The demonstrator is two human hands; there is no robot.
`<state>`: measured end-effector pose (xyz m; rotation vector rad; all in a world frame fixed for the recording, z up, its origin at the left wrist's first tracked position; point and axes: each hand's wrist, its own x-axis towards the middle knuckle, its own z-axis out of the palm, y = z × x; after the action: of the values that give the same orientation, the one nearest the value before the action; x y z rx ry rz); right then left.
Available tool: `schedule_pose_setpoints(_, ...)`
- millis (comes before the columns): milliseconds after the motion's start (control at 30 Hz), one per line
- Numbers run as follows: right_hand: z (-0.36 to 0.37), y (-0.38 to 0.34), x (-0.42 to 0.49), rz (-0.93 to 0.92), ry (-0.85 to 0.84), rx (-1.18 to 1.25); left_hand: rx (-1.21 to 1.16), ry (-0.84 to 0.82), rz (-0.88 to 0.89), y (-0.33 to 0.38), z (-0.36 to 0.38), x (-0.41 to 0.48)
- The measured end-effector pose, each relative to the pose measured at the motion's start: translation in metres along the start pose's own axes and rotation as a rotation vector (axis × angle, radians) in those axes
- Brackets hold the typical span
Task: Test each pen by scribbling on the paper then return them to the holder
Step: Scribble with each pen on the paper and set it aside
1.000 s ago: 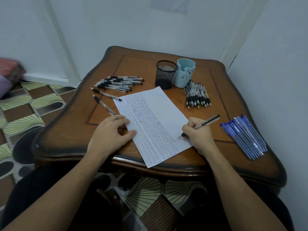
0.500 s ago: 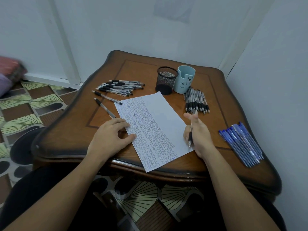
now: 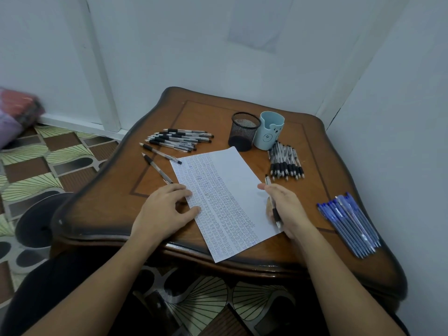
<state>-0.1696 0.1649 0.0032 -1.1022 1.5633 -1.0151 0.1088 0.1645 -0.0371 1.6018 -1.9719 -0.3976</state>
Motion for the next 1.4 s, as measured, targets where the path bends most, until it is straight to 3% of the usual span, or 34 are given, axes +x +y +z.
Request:
schedule_pose_setpoints(167, -0.003, -0.024, 0.022, 0.064, -0.009, -0.026, 0.014, -0.012, -0.001, 0.0, -0.001, 0.0)
schedule_pose_setpoints(300, -0.022, -0.048, 0.059, -0.006, 0.144, -0.293, 0.011, -0.002, 0.012, -0.003, 0.0, 0.001)
schedule_pose_setpoints(433, -0.045, -0.062, 0.09, -0.033, 0.279, -0.412, 0.012, 0.009, 0.028, -0.005, 0.003, 0.002)
schedule_pose_setpoints(700, -0.055, -0.061, 0.127, 0.053, 0.272, -0.541, 0.009, 0.028, 0.034, -0.005, 0.003, 0.003)
schedule_pose_setpoints(933, -0.058, -0.056, 0.127, 0.014, 0.263, -0.64, 0.01, 0.035, 0.031, -0.005, 0.003, 0.003)
schedule_pose_setpoints(1167, -0.064, -0.047, 0.117, -0.069, 0.251, -0.688, 0.011, 0.002, 0.036, -0.002, 0.001, 0.0)
schedule_pose_setpoints(1300, -0.042, -0.045, 0.102, -0.258, 0.297, -0.797, 0.06, -0.049, 0.095, -0.003, -0.003, -0.003)
schedule_pose_setpoints(1400, -0.006, -0.05, 0.087, -0.384, 0.176, -0.826, 0.086, -0.091, 0.118, -0.003, -0.006, -0.006)
